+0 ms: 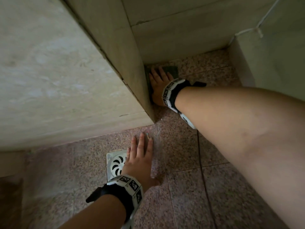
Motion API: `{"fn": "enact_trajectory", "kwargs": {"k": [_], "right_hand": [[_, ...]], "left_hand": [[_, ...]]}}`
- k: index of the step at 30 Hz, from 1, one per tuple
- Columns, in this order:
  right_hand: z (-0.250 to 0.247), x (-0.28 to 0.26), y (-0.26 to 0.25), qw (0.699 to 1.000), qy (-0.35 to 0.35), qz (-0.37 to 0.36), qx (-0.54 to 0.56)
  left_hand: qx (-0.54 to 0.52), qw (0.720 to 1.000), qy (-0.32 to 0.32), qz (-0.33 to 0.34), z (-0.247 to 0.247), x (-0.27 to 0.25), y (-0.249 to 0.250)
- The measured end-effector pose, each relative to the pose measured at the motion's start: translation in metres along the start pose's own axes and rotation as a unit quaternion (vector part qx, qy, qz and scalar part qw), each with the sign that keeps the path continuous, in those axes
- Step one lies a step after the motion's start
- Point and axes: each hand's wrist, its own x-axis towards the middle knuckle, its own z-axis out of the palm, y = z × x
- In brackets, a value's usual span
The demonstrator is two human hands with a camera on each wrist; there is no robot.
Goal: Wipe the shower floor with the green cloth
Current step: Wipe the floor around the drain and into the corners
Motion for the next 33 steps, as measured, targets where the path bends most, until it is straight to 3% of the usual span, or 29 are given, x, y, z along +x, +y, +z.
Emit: {"fn": "enact_trajectory", "kwargs": {"k": [6,12,17,24,30,33], "right_hand": [[0.012,-0.057,-0.014,1.000,-0.003,-0.028,0.003],[0.068,-0.163,-0.042,0.997,0.008,-0.076,0.019],[0.108,-0.225,-0.067,0.999,0.001,-0.049,0.013],[0.095,-0.198,-0.043,0.981,0.083,0.158,0.073],[0.095,-0.183,-0.045,0.986,0.079,0.138,0.045],[0.102,-0.195,-0.085,0.997,0.056,0.029,0.035]], "left_hand": [[0.001,1.000,0.006,0.002,-0.001,0.001,-0.002],[0.020,1.000,0.006,-0.008,-0.003,0.000,0.002],[0.024,0.999,0.019,-0.012,-0.002,0.000,0.004],[-0.008,0.999,0.045,-0.022,0.008,-0.007,-0.001],[-0.060,0.996,0.056,-0.046,0.017,-0.017,-0.002],[-0.092,0.991,0.086,-0.053,0.022,-0.023,-0.003]]}}
